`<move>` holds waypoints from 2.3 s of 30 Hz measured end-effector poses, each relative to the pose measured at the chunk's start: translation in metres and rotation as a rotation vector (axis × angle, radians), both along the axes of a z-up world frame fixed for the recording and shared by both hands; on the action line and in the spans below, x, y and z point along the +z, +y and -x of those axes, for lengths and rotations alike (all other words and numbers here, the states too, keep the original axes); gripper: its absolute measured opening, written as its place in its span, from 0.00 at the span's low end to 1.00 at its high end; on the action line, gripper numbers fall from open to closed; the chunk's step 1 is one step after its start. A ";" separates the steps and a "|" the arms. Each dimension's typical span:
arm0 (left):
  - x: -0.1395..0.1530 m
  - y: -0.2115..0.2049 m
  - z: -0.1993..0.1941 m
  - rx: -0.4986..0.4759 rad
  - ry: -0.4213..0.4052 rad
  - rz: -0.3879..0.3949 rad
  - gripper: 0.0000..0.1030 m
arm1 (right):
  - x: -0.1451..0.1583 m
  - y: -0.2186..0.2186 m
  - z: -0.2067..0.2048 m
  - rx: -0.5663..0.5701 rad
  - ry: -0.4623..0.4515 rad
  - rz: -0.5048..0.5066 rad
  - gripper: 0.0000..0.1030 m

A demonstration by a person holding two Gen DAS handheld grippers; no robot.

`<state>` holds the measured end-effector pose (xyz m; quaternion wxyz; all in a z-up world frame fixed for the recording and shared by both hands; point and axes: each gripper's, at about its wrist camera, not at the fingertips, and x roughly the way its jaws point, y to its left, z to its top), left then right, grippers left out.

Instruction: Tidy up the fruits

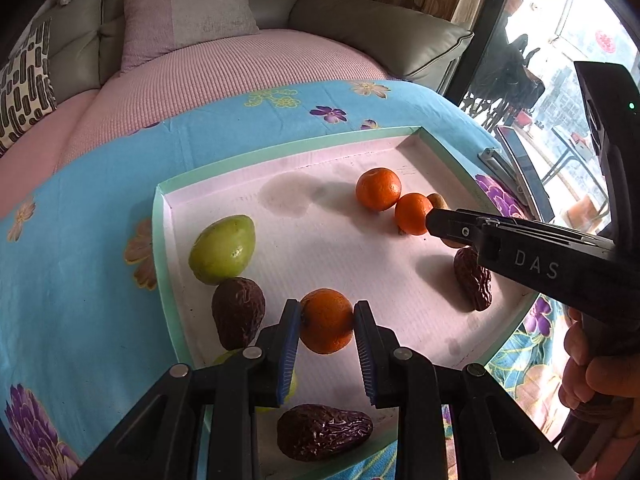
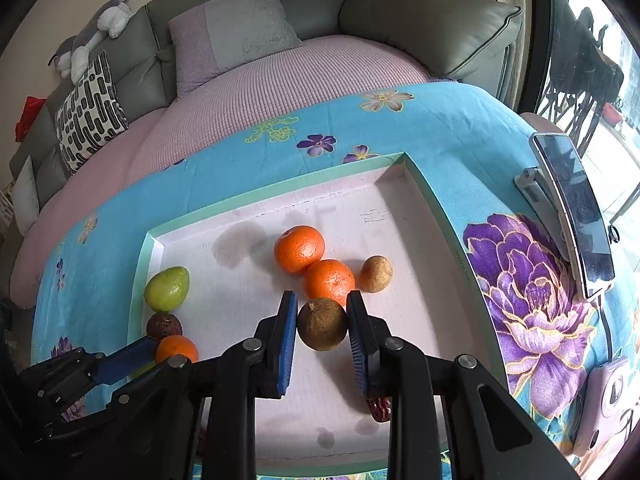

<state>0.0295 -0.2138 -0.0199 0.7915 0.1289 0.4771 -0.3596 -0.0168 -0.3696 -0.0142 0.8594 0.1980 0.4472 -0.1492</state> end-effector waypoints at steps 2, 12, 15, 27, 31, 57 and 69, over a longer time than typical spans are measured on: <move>-0.003 -0.001 0.000 0.001 0.004 -0.008 0.28 | -0.005 -0.001 -0.002 0.008 0.011 -0.011 0.26; -0.007 -0.001 -0.004 0.011 0.017 -0.011 0.29 | -0.032 -0.008 -0.010 0.007 0.086 -0.050 0.26; -0.007 -0.001 -0.004 0.011 0.013 -0.016 0.29 | -0.035 -0.008 -0.012 0.012 0.098 -0.053 0.26; 0.000 -0.001 0.004 0.009 -0.008 -0.030 0.32 | -0.037 -0.008 -0.014 0.015 0.109 -0.048 0.35; 0.010 0.005 0.008 0.015 -0.032 -0.012 0.64 | -0.035 -0.006 -0.015 0.020 0.114 -0.042 0.40; 0.027 0.159 -0.030 0.560 -0.307 -0.181 1.00 | -0.005 0.051 -0.017 0.110 0.012 0.064 0.92; 0.025 0.185 0.020 0.592 -0.267 -0.174 1.00 | -0.001 0.116 0.014 0.217 -0.017 0.120 0.92</move>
